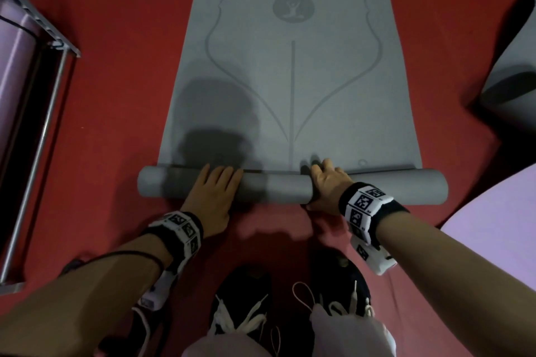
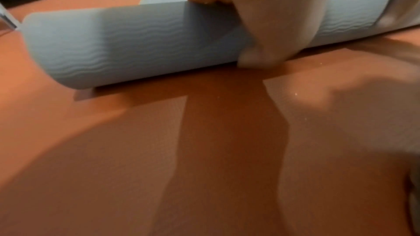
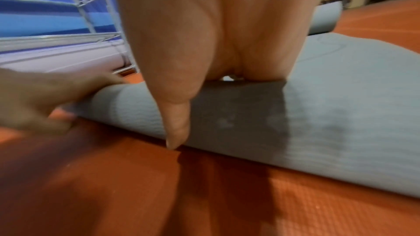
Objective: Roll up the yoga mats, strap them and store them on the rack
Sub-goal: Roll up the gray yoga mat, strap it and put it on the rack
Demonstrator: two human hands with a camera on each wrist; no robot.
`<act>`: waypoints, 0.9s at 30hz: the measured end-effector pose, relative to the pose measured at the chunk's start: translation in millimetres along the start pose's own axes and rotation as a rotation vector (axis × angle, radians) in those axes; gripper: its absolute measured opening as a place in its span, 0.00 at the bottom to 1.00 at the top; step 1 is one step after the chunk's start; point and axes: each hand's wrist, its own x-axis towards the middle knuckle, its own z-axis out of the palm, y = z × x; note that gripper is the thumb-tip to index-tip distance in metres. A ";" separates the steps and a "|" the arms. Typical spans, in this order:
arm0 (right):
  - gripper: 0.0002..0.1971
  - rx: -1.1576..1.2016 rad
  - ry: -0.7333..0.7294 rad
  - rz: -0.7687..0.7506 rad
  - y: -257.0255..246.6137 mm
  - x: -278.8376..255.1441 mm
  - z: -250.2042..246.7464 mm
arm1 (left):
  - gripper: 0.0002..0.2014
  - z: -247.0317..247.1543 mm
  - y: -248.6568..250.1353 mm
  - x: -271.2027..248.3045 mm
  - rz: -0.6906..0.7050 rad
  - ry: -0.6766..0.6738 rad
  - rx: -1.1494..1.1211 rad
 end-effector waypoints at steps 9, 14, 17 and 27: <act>0.41 0.094 0.012 -0.051 10.0 0.4 -10.6 | 0.40 -26.2 -0.5 27.6 -0.082 -0.132 0.024; 0.39 0.132 -0.033 0.008 9.3 -12.3 -11.4 | 0.35 -30.5 -1.9 28.3 -0.028 -0.191 -0.043; 0.43 -0.091 -0.073 -0.037 2.2 -26.2 -1.4 | 0.33 -27.8 1.3 23.1 0.005 -0.311 -0.112; 0.53 -0.366 0.025 -0.021 -30.8 -48.6 27.0 | 0.28 -27.9 -1.4 32.4 -0.033 -0.570 -0.341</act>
